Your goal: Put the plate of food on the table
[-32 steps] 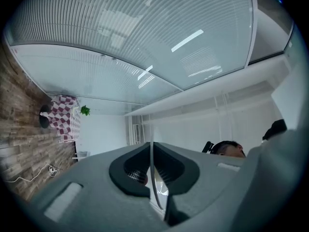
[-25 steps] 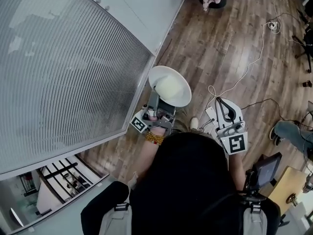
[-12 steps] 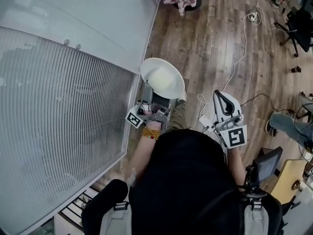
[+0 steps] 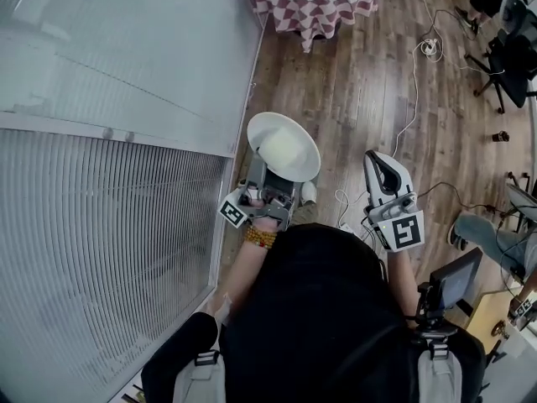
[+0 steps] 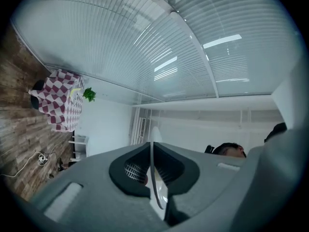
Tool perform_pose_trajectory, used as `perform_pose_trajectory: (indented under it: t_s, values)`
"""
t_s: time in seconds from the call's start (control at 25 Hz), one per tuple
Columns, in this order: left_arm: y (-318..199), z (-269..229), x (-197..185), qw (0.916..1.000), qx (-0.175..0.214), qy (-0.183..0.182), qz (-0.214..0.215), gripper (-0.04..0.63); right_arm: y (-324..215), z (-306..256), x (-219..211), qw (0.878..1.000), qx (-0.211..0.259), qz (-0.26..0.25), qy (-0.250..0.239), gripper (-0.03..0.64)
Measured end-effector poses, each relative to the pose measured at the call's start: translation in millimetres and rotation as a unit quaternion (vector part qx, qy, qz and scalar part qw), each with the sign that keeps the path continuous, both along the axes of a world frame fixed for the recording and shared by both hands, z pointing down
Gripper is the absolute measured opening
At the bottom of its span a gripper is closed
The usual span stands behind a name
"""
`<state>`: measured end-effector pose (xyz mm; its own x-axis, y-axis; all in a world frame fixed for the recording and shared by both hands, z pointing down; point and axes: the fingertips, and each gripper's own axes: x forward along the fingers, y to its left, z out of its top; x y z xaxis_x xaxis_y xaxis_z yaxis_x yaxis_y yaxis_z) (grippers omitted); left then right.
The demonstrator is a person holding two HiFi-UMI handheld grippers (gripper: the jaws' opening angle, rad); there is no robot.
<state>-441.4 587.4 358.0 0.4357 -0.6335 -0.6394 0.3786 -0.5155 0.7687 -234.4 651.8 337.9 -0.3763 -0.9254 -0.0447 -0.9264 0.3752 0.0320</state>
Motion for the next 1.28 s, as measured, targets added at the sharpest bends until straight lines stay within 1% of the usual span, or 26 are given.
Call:
perform_pose_trajectory:
  t_s: [0.08,0.24,0.36,0.44,0.56,0.68,0.8,1.0,1.12,1.28]
  values:
    - [-21.8,-0.1,-1.3,1.0000,-0.002,-0.003,0.003,0.017,-26.0,-10.1,-0.9,1.000,0.009,0.003,-0.012,0.012]
    - [-60.4,-1.5,-7.1,1.0000,0.001,0.003,0.008,0.017,-61.2,-18.9,-5.8,1.000,0.017,0.007,-0.001,0.012]
    - [-66.8,2.4,-7.3,0.9999,0.000,0.009,0.009,0.017,-56.2,-12.3,-2.2,1.000,0.006,0.011,0.017,0.012]
    - [-68.3,6.4,-2.1,0.9999,-0.001,0.012,0.010,0.018,-50.9,-8.0,9.2,0.999,-0.002,0.022,0.025,0.012]
    - [-77.7,17.2,11.9,0.9998,-0.012,0.015,0.009,0.017,-52.3,-0.4,32.7,0.999,-0.011,0.042,0.023,0.012]
    - [-91.2,27.9,21.6,0.9997,-0.018,0.014,0.006,0.017,-66.7,9.2,45.6,0.999,-0.013,0.044,0.022,0.012]
    - [-111.7,33.7,28.3,0.9998,-0.019,0.007,-0.004,0.018,-100.0,16.7,52.2,0.999,-0.008,0.031,0.015,0.012]
    - [-162.3,33.8,49.3,0.9991,-0.023,-0.006,-0.034,0.017,-178.7,16.7,72.2,1.000,0.005,-0.008,0.000,0.012]
    - [-199.9,31.1,74.3,0.9986,-0.022,-0.019,-0.045,0.017,-226.5,19.1,98.0,1.000,0.005,-0.023,-0.007,0.012]
    - [-257.3,27.5,116.6,0.9979,-0.024,-0.030,-0.053,0.017,-286.5,23.1,144.3,1.000,-0.001,-0.025,-0.017,0.012]
